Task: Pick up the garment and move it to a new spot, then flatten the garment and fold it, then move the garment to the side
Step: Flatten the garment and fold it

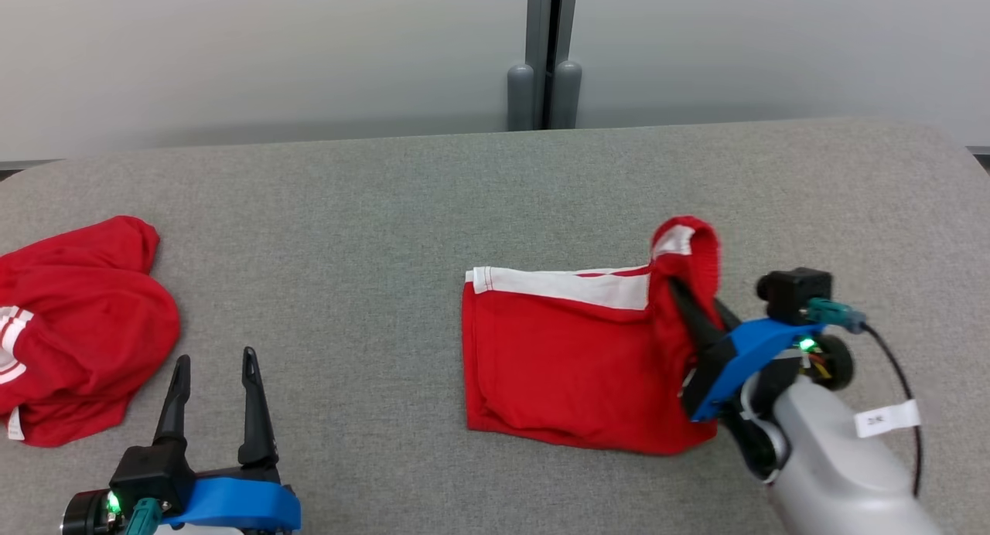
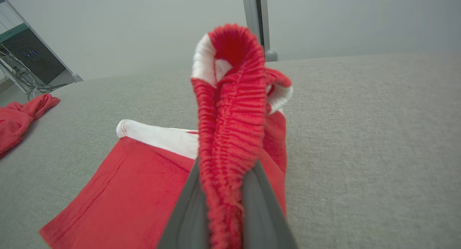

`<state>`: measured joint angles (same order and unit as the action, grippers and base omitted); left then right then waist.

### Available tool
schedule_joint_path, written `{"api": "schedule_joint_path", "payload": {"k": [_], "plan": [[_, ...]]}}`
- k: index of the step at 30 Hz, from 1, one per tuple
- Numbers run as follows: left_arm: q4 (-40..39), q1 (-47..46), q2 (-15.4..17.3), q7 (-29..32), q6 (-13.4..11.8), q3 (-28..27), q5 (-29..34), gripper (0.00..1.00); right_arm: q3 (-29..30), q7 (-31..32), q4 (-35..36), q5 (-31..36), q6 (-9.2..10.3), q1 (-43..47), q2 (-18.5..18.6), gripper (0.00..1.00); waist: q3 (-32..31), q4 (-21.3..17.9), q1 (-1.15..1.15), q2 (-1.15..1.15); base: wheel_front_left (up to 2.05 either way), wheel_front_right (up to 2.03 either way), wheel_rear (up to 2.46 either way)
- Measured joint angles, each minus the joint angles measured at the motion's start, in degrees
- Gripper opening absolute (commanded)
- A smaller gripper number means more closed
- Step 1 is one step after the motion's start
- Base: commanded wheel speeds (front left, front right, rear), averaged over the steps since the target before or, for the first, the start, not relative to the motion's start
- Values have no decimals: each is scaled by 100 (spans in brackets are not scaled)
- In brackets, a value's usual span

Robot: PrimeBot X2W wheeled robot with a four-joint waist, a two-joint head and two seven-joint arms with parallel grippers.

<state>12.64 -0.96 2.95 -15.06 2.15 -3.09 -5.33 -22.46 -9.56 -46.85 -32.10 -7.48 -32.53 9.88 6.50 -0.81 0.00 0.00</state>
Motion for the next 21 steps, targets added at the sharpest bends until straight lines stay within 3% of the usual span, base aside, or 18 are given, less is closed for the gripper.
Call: {"api": "schedule_joint_path", "payload": {"k": [8, 12, 19, 20, 21], "plan": [[30, -50, -4, 0, -34, 215, -56, 100, -130, 172, 27, 126, 0, -104, -600, 0, 46, 139, 0, 0, 0, 0, 0], [54, -127, -1, 0, -44, 305, -83, 100, -301, 226, 14, 126, 0, -146, -690, 0, 114, 242, 0, 0, 0, 0, 0], [102, -202, -3, 0, -68, 472, -158, 100, -923, 235, 75, -470, 0, -143, -710, 0, 212, 382, 1, 0, 0, 0, 0], [114, -220, -3, 0, -67, 485, -158, 100, -990, 213, 44, -568, 0, -143, -710, 18, 221, 389, 1, 0, 0, 0, 0], [123, -235, -1, 0, -67, 490, -158, 100, -1058, 158, -13, -589, 0, -144, -710, 51, 228, 388, 1, 0, 0, 0, 0]]}}
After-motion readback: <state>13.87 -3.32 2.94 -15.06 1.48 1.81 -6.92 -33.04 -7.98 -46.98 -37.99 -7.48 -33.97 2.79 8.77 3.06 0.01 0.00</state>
